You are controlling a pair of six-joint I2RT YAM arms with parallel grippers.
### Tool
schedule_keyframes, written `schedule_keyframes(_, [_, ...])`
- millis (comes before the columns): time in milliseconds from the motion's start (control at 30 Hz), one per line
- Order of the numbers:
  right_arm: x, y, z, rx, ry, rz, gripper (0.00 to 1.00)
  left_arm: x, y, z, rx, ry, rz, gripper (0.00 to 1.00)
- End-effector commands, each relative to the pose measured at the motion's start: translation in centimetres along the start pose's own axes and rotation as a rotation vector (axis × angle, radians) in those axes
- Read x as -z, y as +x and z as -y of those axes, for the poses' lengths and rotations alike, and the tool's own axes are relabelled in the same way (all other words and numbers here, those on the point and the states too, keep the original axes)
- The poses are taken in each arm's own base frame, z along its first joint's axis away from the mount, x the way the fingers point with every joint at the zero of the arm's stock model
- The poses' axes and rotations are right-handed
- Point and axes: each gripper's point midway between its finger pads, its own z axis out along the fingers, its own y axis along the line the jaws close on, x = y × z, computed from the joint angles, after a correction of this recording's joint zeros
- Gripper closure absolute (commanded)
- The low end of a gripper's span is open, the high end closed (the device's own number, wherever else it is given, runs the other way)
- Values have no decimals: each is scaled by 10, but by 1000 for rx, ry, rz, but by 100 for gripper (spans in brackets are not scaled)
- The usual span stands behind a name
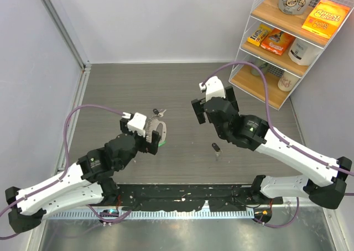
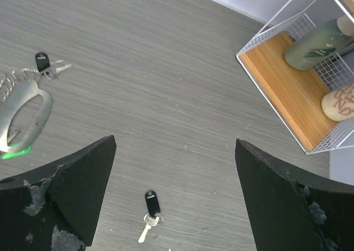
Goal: Put the keys on the keyring
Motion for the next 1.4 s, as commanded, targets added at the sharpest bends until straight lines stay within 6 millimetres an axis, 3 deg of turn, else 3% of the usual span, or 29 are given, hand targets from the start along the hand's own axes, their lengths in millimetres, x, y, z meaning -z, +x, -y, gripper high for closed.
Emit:
schedule_keyframes(0, [-5, 11, -12, 91, -47, -31, 5, 4, 21, -17, 88, -95, -31, 1])
schedule_keyframes(200, [-12, 26, -51, 264, -256, -53, 4, 5, 51, -29, 105, -156, -82, 1])
schedule_keyframes(400, [-21, 62, -100, 460, -510, 1, 0, 15, 56, -53, 171, -260, -41, 1])
schedule_keyframes(467, [-23, 68, -112, 521, -575, 46, 0, 19, 56, -61, 174, -295, -29, 1])
schedule_keyframes(500, [-21, 62, -123, 535, -624, 103, 0, 20, 55, -65, 172, -314, -24, 1])
schedule_keyframes(533, [-23, 74, -126, 620, -657, 121, 5, 21, 56, -68, 165, -329, -27, 1])
schedule_keyframes(567, [-17, 70, -139, 639, -724, 184, 6, 20, 57, -70, 159, -342, -34, 1])
schedule_keyframes(600, [-17, 81, -143, 723, -759, 214, 6, 19, 59, -73, 151, -351, -40, 1])
schedule_keyframes(667, [-4, 91, -166, 837, -921, 338, 14, 14, 62, -72, 147, -331, -60, 1])
schedule_keyframes(733, [-2, 96, -178, 911, -973, 406, 18, 9, 65, -73, 166, -316, -66, 3])
schedule_keyframes(833, [-2, 99, -191, 972, -1008, 437, 17, 2, 68, -79, 197, -321, -60, 3])
schedule_keyframes(1000, [-5, 122, -221, 1090, -1066, 449, 16, -9, 74, -90, 255, -327, -50, 2])
schedule_keyframes(1367, [-16, 113, -274, 1250, -925, 748, 22, -15, 85, -113, 359, -382, -59, 2])
